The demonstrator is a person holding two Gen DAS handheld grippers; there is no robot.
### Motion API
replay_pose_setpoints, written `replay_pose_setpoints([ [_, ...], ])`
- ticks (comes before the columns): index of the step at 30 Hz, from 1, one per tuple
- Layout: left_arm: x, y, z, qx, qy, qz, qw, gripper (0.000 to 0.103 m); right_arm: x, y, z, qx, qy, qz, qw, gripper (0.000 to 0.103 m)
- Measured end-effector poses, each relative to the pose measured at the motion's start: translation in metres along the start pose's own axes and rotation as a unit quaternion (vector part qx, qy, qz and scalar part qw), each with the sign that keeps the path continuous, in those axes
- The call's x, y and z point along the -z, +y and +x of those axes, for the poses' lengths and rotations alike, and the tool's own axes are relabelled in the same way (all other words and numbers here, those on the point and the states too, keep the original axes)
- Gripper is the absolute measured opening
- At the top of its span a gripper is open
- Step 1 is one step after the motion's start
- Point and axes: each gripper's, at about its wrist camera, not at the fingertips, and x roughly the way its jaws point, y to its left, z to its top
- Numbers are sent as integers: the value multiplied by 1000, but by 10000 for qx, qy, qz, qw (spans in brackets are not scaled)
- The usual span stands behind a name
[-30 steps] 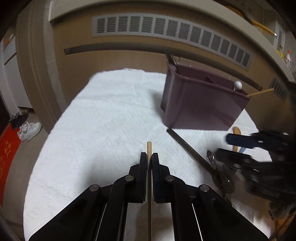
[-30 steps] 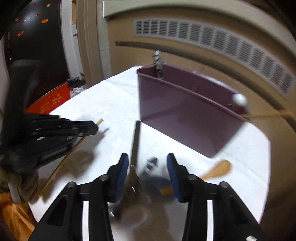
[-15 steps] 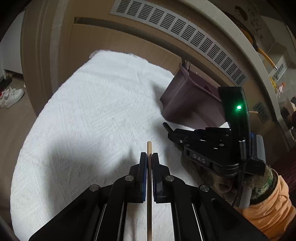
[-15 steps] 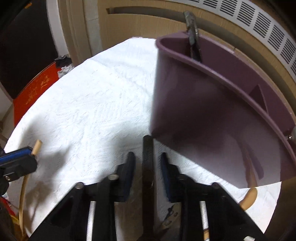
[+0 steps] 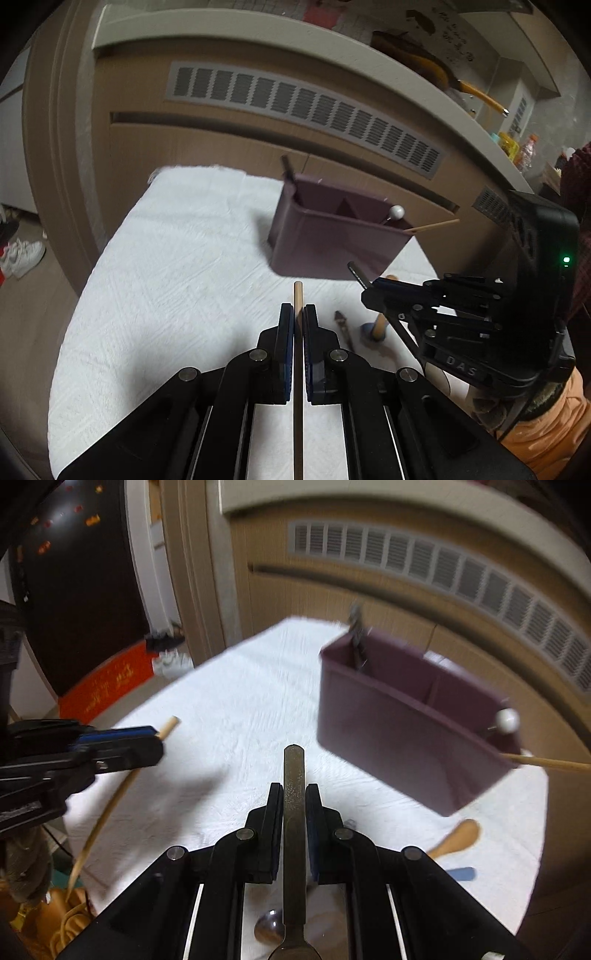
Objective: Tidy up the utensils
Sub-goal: 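Lift the chopstick and knife up and carry them over the holder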
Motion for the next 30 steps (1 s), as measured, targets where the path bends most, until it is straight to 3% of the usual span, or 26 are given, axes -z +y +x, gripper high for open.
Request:
replay_pose_setpoints([
  [5,-30,-32,-25,204,-568,270,9978,5,-7,-16,-52,2,-660,223,9976,11],
  [9,-70,-62,-41,257,-1339,634,9886,5,-27,-32,-90,185,-1300,356,9907,11],
  [11,-92,-76,-46,319,-1690,811,9818,5,-39,-38,-108,360,-1599,376,9858,11],
  [16,-145,-111,-56,337,-2928,1338,9461,5,-85,-67,-155,883,-2453,338,9648,11],
  [22,-189,-114,-29,651,-3471,1342,9259,5,-128,-101,-175,1146,-3216,456,9388,11],
  [24,-196,-111,-12,610,-3521,1308,9248,5,-131,-111,-171,1166,-3382,495,9325,11],
  [30,-196,-84,50,429,-3414,1050,9331,5,-122,-144,-121,896,-3449,938,9296,11],
])
